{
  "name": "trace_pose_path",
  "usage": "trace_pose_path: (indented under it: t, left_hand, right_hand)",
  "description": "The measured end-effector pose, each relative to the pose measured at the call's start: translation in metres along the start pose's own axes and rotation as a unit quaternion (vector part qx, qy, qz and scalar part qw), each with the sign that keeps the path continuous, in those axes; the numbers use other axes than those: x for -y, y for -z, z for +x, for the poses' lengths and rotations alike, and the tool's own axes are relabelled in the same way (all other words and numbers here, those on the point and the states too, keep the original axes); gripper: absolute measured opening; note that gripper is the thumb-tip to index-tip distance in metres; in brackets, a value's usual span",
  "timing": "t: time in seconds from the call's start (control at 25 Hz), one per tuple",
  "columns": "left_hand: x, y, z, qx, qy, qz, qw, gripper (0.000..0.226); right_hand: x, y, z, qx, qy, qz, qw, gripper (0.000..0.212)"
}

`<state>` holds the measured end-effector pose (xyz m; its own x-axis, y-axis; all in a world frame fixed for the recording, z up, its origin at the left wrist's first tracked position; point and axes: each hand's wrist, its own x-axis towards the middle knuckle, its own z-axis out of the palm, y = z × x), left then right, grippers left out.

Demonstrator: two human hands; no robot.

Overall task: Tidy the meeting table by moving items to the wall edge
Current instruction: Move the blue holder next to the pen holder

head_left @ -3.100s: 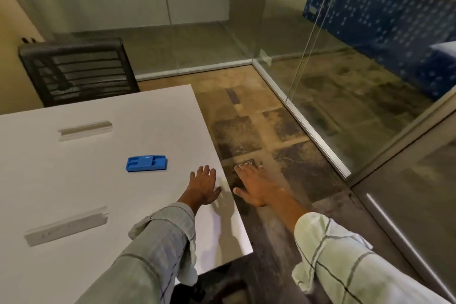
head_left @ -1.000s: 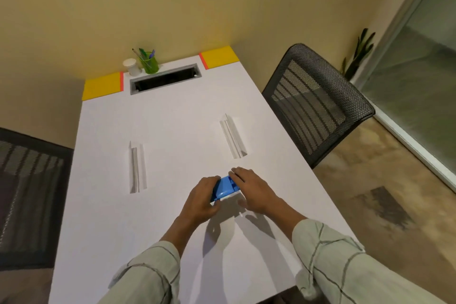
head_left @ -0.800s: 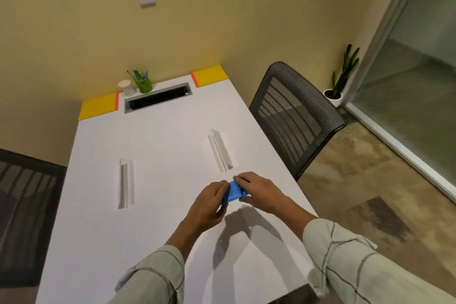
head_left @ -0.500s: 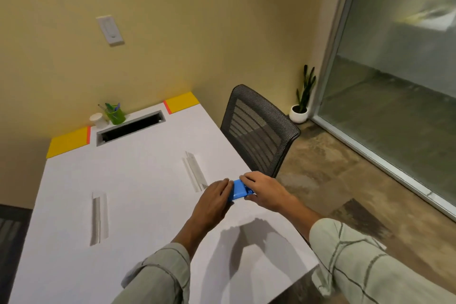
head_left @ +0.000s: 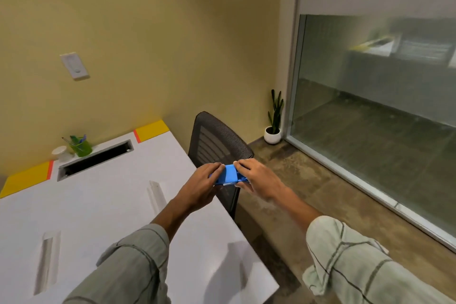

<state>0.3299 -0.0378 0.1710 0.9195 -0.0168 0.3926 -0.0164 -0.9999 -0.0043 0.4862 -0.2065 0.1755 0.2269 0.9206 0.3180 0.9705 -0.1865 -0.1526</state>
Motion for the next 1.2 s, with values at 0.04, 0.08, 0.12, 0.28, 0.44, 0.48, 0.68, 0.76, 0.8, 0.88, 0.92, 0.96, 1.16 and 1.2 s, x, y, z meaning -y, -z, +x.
trace_pose_path:
  t: [0.04, 0.08, 0.12, 0.28, 0.44, 0.48, 0.68, 0.76, 0.8, 0.88, 0.92, 0.96, 1.16, 1.2]
  left_hand:
    - [-0.002, -0.001, 0.023, -0.006, -0.008, 0.021, 1.000, 0.072]
    - [-0.004, -0.002, 0.052, -0.010, -0.018, 0.048, 0.999, 0.071]
    - [-0.008, -0.002, 0.079, -0.015, -0.025, 0.070, 0.997, 0.070]
    - [-0.034, -0.012, 0.182, -0.047, -0.029, 0.120, 0.991, 0.061]
    - [-0.047, -0.021, 0.246, -0.059, -0.002, 0.128, 0.990, 0.053]
    - [-0.044, -0.023, 0.259, -0.060, 0.002, 0.131, 0.990, 0.051]
    - [-0.002, -0.031, 0.302, -0.054, 0.015, 0.163, 0.985, 0.051]
    - [0.023, -0.040, 0.311, -0.040, 0.037, 0.160, 0.986, 0.052]
    - [0.038, -0.046, 0.314, -0.029, 0.046, 0.164, 0.985, 0.054]
    - [0.076, -0.056, 0.324, -0.010, 0.063, 0.182, 0.981, 0.055]
    - [0.098, -0.060, 0.330, -0.002, 0.076, 0.191, 0.979, 0.055]
    - [0.121, -0.063, 0.336, 0.008, 0.089, 0.199, 0.976, 0.054]
    - [0.220, -0.074, 0.358, 0.062, 0.195, 0.206, 0.957, 0.051]
    - [0.235, -0.075, 0.358, 0.070, 0.219, 0.201, 0.952, 0.051]
  right_hand:
    - [-0.019, 0.008, 0.001, -0.013, 0.001, -0.006, 1.000, 0.067]
    - [-0.044, 0.018, 0.004, -0.027, 0.005, -0.011, 1.000, 0.066]
    - [-0.068, 0.027, 0.007, -0.039, 0.008, -0.014, 0.999, 0.066]
    - [-0.159, 0.064, 0.022, -0.067, 0.017, -0.054, 0.996, 0.064]
    - [-0.227, 0.092, 0.039, -0.066, 0.056, -0.074, 0.993, 0.063]
    - [-0.242, 0.097, 0.047, -0.068, 0.066, -0.068, 0.993, 0.062]
    - [-0.289, 0.098, 0.111, -0.031, 0.103, -0.038, 0.993, 0.060]
    - [-0.301, 0.087, 0.143, -0.016, 0.123, -0.037, 0.992, 0.061]
    - [-0.307, 0.079, 0.161, -0.016, 0.129, -0.036, 0.991, 0.061]
    - [-0.317, 0.061, 0.203, -0.014, 0.145, -0.038, 0.989, 0.061]
    - [-0.321, 0.052, 0.228, -0.012, 0.155, -0.036, 0.987, 0.062]
    - [-0.325, 0.043, 0.254, -0.008, 0.165, -0.032, 0.986, 0.062]
    - [-0.333, 0.003, 0.385, 0.025, 0.223, -0.005, 0.975, 0.056]
    - [-0.331, -0.004, 0.408, 0.035, 0.237, -0.001, 0.971, 0.055]
